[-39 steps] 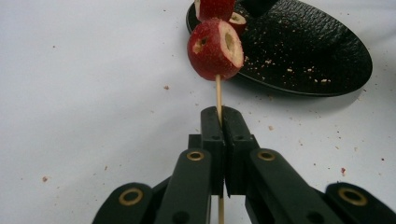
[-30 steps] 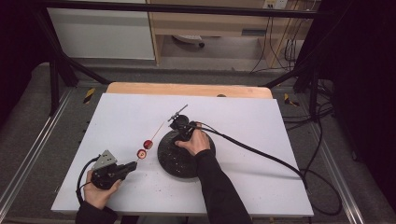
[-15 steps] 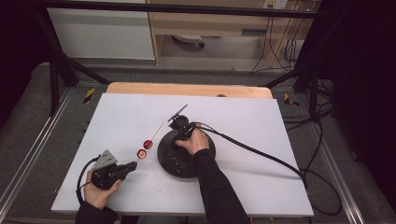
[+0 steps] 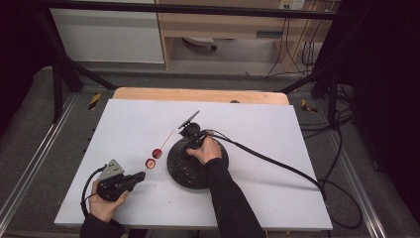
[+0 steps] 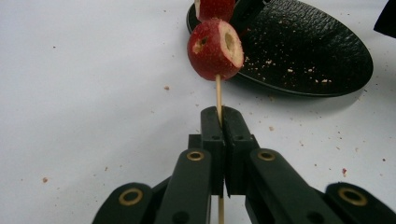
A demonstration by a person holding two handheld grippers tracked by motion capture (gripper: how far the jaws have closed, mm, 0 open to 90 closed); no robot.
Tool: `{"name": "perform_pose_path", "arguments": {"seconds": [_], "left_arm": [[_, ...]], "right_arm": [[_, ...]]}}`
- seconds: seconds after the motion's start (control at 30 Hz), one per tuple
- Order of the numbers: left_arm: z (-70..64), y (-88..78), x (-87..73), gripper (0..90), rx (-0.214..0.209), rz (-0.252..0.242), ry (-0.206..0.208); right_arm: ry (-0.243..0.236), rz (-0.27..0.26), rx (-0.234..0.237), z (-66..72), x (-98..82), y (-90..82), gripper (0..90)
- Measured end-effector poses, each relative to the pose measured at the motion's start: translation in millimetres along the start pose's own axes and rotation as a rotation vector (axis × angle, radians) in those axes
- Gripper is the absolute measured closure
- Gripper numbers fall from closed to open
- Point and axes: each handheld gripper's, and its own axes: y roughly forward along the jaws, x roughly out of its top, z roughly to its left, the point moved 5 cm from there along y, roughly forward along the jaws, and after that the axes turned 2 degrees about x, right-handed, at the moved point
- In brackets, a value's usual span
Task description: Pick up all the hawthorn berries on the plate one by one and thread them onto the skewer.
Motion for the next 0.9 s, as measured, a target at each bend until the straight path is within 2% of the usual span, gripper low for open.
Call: {"name": "perform_pose_path", "arguments": {"seconds": [0.33,0.53,0.67,0.9], "left_arm": [[-1.3,-0.3,0.5,88.0,-0.002,-0.005,0.000],[-3.1,-0.2,0.8,88.0,-0.004,-0.006,0.006],[-4.3,-0.1,0.9,88.0,-0.007,-0.006,0.007],[-6.2,0.8,1.1,88.0,-0.010,-0.004,0.012]], "right_arm": [[0.030,-0.009,0.013,2.5,0.5,-14.7,62.6],[0.044,-0.023,0.003,2.8,-1.5,-26.3,62.6],[0.067,-0.049,0.018,2.3,-6.0,-33.4,62.7],[0.079,-0.102,0.031,1.3,-15.6,-48.1,62.7]]}}
